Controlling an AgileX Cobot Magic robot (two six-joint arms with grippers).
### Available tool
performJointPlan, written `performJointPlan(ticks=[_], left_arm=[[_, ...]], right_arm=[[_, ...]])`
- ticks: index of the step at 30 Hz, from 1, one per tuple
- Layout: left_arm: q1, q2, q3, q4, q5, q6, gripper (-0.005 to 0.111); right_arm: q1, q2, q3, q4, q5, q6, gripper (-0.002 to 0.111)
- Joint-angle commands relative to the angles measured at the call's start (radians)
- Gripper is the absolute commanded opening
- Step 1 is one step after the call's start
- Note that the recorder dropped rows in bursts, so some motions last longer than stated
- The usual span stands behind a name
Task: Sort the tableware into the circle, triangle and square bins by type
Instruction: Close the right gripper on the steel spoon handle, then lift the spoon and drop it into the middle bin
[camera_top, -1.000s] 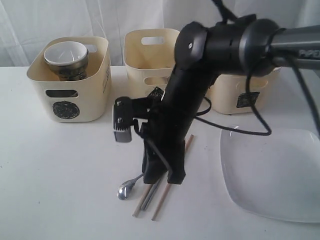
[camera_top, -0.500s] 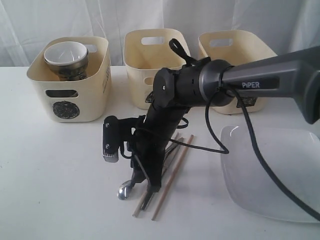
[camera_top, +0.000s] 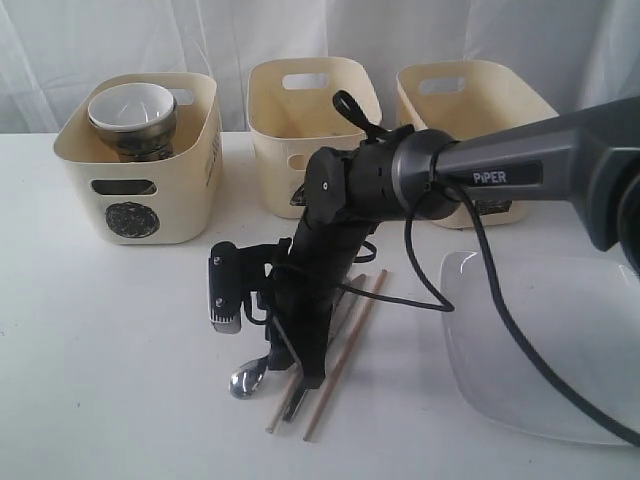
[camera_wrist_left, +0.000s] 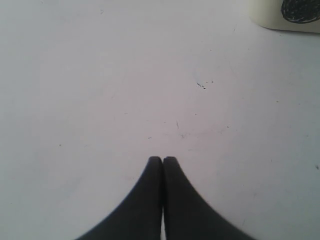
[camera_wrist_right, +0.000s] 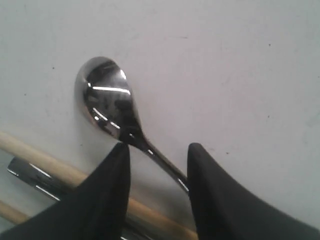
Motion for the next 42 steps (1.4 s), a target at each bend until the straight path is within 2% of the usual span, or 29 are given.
performJointPlan(ticks=[1,11,13,17,32,36,38,42], left_arm=[[-0.001,-0.005,0.006,-0.008,0.028,-0.002,0.0],[-0.001,-0.005,0.006,-0.008,0.028,-0.002,0.0],[-0.001,-0.005,0.006,-0.008,0.028,-0.002,0.0],[-0.001,-0.005,0.006,-0.008,0.028,-0.002,0.0],[-0.001,-0.005,0.006,-0.008,0.028,-0.002,0.0],[-0.001,-0.005,0.006,-0.008,0.028,-0.002,0.0],[-0.001,-0.005,0.006,-0.008,0.028,-0.002,0.0],[-0.001,-0.005,0.006,-0.008,0.028,-0.002,0.0]], right_arm=[[0.0,0.004,0.009,-0.001,-0.004,-0.012,0.036],[0.0,0.052,0.009,0.003,0.021,-0.015,0.035],[0.0,0.052,0.009,0.003,0.023,-0.015,0.028],[0.0,0.052,0.009,0.003,0.023,-0.015,0.0],[0.0,0.005,-0.048,0.007,-0.059,-0.019,0.0],[0.0,-0.085,-0.089,0.007,-0.087,0.116,0.0],[0.0,-0.135,-0.103,0.007,-0.142,0.193,0.0],[-0.002,-0.233,-0.124,0.004,-0.431,0.285,0.0]])
